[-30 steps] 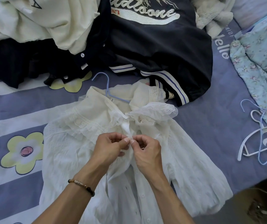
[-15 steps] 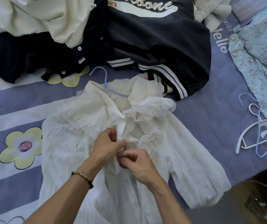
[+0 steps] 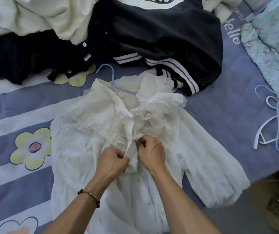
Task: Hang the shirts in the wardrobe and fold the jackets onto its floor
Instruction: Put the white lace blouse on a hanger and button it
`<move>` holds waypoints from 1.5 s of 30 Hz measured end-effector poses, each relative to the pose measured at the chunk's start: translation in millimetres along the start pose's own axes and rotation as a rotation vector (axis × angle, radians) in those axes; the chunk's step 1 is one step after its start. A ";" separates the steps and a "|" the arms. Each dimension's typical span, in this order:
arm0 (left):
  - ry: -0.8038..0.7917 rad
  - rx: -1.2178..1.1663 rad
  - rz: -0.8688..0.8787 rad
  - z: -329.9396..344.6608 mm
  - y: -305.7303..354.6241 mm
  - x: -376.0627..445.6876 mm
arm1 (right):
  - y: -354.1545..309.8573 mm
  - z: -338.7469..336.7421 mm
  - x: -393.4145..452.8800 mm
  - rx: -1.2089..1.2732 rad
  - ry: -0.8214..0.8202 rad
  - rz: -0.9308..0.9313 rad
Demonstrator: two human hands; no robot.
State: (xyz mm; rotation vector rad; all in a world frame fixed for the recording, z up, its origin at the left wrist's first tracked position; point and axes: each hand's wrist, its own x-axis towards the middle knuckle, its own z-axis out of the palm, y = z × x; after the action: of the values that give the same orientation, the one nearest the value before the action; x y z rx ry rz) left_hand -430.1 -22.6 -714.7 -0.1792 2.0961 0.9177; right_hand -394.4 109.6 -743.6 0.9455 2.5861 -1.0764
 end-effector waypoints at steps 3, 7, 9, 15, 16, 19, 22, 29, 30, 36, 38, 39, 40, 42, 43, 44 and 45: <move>-0.020 -0.060 -0.004 -0.6 0.7 -2.0 | -1.4 2.8 3.5 -0.158 -0.111 -0.006; -0.072 -0.243 0.019 2.3 9.0 -17.1 | 5.7 -19.3 -7.0 0.075 -0.231 0.081; -0.135 -0.320 0.031 6.1 14.4 -26.7 | 10.2 -36.2 -19.8 0.245 -0.228 0.148; -0.168 -0.395 -0.037 23.4 19.4 -42.8 | 17.5 -67.6 -48.4 0.443 -0.184 0.183; -0.152 -0.403 -0.046 26.1 18.7 -44.2 | 17.4 -69.6 -51.8 0.458 -0.184 0.169; -0.091 -0.412 -0.011 30.7 15.0 -51.4 | 13.1 -73.9 -62.4 0.520 -0.203 0.137; -0.002 -0.401 0.059 32.9 12.7 -64.0 | 13.9 -76.9 -74.1 0.577 -0.206 0.093; 0.133 -0.436 0.110 31.8 10.6 -85.6 | 16.9 -60.8 -94.1 0.052 0.307 -0.206; 0.141 -0.426 0.115 32.1 10.1 -86.9 | 15.9 -58.8 -95.2 0.113 0.247 -0.210; 0.188 -0.342 0.143 32.8 6.0 -86.5 | 5.2 -50.6 -100.4 0.702 -0.035 0.108; 0.183 -0.303 0.151 29.7 3.4 -83.9 | 4.8 -48.2 -100.0 0.682 -0.033 0.100; 0.176 -0.284 0.159 28.1 3.1 -83.0 | 4.6 -47.9 -99.6 0.671 -0.036 0.091; 0.165 -0.270 0.168 26.7 3.4 -82.3 | 4.3 -47.6 -99.1 0.674 -0.043 0.088; 0.120 -0.250 0.184 22.2 5.0 -79.2 | 2.2 -47.3 -96.4 0.658 -0.043 0.093; 0.088 -0.263 0.187 19.8 6.3 -79.2 | 1.6 -47.7 -95.2 0.639 -0.041 0.096; 0.054 -0.286 0.185 17.1 7.6 -78.3 | 1.2 -47.8 -93.5 0.633 -0.041 0.108; 0.022 -0.312 0.183 14.6 8.7 -76.5 | 0.1 -49.1 -92.2 0.638 -0.047 0.121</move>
State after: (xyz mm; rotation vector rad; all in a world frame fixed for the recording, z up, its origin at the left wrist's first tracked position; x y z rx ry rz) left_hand -374.6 -20.4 -659.5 -0.1601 2.0028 1.3573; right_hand -319.0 98.6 -672.2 1.1544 2.1295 -1.9072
